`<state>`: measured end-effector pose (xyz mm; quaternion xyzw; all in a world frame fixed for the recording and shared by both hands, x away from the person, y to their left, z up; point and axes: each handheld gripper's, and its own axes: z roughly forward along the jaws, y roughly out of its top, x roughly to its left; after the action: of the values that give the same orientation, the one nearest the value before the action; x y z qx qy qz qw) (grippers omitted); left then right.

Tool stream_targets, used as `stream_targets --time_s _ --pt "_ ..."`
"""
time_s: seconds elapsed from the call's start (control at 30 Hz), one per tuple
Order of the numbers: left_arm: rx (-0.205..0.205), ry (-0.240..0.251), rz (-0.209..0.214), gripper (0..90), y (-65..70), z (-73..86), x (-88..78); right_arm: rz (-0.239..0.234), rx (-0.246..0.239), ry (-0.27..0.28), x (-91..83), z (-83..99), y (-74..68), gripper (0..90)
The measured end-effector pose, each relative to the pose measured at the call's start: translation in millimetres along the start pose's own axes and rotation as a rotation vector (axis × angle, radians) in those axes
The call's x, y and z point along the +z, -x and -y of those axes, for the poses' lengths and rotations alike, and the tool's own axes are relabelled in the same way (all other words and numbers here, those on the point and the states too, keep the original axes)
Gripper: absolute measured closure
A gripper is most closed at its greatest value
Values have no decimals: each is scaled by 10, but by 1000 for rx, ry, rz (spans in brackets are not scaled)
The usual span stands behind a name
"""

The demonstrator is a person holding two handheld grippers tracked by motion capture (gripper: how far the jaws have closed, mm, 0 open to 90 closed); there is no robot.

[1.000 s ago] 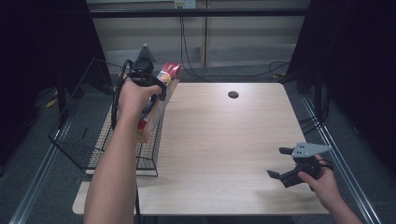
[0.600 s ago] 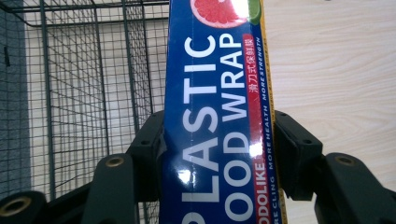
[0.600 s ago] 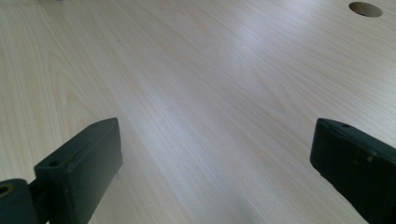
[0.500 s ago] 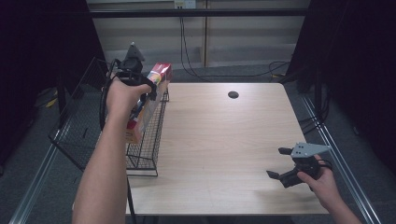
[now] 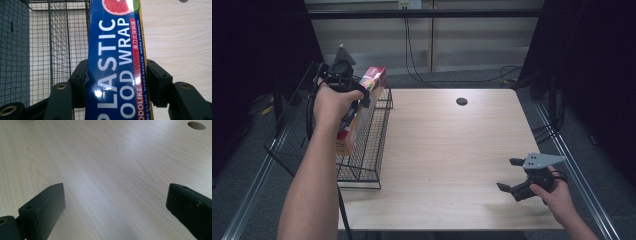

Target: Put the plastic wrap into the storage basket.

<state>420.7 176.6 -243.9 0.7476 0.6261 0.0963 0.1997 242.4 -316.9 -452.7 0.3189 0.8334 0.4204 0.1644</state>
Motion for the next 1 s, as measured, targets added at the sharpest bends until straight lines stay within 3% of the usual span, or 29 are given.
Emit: stream_targets --time_s 0.4,1.0 --pt "-21 17 -7 443 -105 31 -130 0 -4 -6 9 -5 -9 19" --pt "-77 37 -30 444 -367 126 -278 -5 -3 -7 31 -8 -10 19"
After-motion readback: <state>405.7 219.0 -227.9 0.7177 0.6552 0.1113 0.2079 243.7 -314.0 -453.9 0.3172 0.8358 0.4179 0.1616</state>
